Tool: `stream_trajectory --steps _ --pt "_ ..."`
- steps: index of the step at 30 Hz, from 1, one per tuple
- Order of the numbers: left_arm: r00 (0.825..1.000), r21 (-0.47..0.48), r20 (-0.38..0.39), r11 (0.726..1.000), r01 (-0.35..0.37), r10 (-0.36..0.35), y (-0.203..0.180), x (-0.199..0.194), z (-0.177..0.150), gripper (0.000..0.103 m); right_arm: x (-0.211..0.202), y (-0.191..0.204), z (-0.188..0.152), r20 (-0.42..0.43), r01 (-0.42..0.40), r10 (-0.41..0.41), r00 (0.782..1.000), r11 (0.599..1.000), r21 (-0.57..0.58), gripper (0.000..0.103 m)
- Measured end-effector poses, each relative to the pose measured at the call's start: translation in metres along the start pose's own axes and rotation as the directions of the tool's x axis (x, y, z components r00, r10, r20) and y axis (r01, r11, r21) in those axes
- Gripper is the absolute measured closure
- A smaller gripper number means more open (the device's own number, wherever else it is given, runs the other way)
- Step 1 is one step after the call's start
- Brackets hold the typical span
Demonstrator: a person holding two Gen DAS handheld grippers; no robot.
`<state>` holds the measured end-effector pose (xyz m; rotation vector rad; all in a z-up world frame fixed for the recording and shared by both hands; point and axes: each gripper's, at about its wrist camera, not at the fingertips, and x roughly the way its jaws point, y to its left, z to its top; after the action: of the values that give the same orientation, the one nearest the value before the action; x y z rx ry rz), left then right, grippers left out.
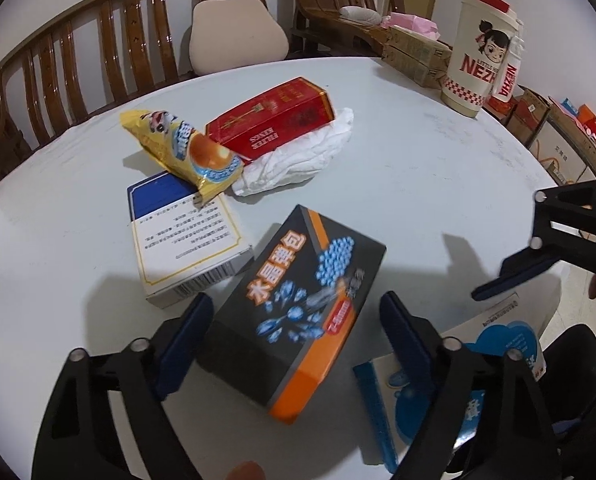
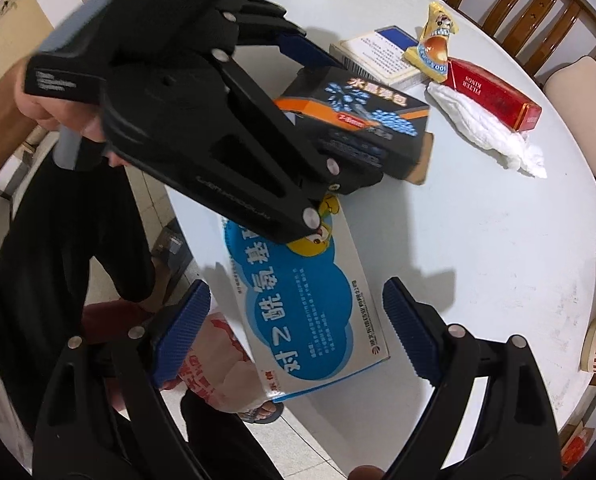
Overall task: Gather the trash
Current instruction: 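Grasp the black-orange box with the left tool while the right tool grasps the blue medicine box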
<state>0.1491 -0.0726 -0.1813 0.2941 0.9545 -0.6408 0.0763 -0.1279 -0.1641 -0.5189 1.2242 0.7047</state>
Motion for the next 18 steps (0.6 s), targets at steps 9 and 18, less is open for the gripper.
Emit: stream_trajectory --steps 9,18 --pt "1.000 0.008 0.020 1.000 0.009 -0.010 -0.0020 -0.0028 -0.0008 0.041 0.0064 -0.0047 -0.0025 0.003 0.016 -0.016 1.000 1.000 0.001 0.019" --pt "1.000 0.024 0.017 1.000 0.017 -0.018 -0.0047 -0.0027 0.0018 0.049 0.0060 -0.0068 -0.0026 0.019 0.013 -0.012 1.000 1.000 -0.015 0.031"
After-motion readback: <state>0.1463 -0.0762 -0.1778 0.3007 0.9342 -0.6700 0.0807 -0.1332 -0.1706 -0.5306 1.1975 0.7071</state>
